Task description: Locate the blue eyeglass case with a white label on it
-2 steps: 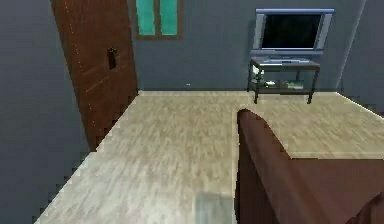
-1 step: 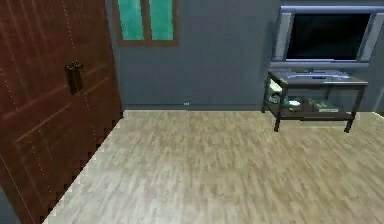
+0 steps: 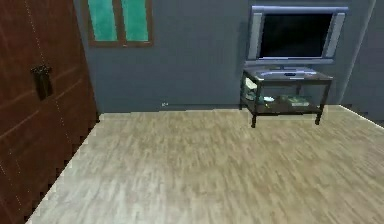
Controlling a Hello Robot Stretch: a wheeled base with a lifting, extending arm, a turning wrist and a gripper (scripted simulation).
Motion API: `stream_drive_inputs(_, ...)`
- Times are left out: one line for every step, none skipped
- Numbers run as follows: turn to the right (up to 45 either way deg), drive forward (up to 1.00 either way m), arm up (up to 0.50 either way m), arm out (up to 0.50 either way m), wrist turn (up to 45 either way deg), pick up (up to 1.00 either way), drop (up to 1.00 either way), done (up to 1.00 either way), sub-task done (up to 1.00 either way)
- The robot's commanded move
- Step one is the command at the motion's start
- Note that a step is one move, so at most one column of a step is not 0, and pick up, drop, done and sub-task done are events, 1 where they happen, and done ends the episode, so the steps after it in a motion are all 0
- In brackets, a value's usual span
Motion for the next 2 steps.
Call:
stream_drive_inputs(0.0,0.4,0.0,0.0,0.0,0.0,0.0,0.0,0.0)
stream_drive_inputs(18.0,0.0,0.0,0.0,0.0,0.0,0.0,0.0,0.0)
